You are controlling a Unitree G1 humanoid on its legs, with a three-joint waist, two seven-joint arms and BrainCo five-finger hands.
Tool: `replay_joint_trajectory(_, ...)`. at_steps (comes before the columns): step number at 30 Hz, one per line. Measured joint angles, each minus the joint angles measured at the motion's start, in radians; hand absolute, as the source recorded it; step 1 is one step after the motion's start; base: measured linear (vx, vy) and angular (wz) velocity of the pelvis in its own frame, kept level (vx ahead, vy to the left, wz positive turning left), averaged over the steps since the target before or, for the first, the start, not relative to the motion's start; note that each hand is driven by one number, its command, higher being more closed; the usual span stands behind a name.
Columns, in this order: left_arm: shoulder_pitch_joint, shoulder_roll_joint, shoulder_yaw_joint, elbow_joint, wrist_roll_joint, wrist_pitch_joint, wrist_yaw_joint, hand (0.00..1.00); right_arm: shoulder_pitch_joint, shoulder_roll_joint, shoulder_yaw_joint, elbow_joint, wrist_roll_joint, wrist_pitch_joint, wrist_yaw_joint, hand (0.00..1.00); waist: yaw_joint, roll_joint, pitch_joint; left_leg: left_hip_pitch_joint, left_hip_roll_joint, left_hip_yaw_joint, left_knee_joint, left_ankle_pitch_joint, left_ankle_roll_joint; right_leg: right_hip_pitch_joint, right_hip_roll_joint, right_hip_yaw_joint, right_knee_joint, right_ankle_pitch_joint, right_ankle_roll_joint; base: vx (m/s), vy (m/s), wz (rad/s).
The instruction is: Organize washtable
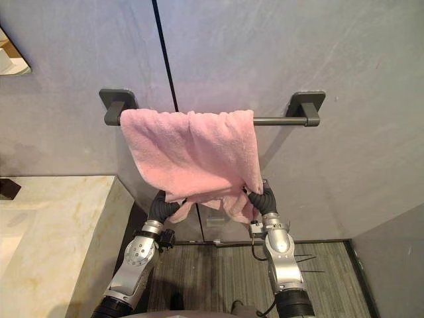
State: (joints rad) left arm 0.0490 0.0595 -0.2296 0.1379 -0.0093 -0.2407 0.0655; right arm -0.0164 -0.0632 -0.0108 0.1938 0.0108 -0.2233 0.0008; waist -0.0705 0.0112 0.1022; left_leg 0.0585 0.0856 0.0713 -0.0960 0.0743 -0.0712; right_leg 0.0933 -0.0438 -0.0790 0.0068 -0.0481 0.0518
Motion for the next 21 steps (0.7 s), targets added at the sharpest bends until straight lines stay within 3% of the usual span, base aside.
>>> replay_joint_trajectory(9,-0.001,-0.010,0.000,0.022,0.000,0.000,-0.002,1.00,-0.022,0.054,-0.033,0.037,-0.001,-0.011,-0.025,1.00,-0.012,0.019,0.011,0.001,-0.002,-0.019,-0.006,0.000,0.000,0.007,-0.001,-0.014,-0.006,-0.001,0.002,-0.04,-0.003,0.06)
replay_joint_trajectory(12,-0.003,-0.010,0.000,0.022,0.000,0.000,-0.002,1.00,-0.031,0.058,-0.040,0.038,-0.004,-0.012,-0.025,1.00,-0.027,0.019,0.012,-0.006,-0.004,-0.031,-0.006,0.000,0.000,0.007,-0.002,-0.029,-0.009,-0.001,0.002,0.01,-0.012,0.09)
replay_joint_trajectory(21,-0.050,-0.038,-0.005,0.030,-0.020,-0.002,-0.009,1.00,-0.032,0.099,-0.075,0.024,-0.021,-0.026,-0.092,1.00,-0.030,0.011,0.017,-0.007,-0.007,-0.019,0.001,-0.002,0.002,0.008,-0.006,-0.016,-0.011,-0.006,0.003,0.02,-0.004,-0.02)
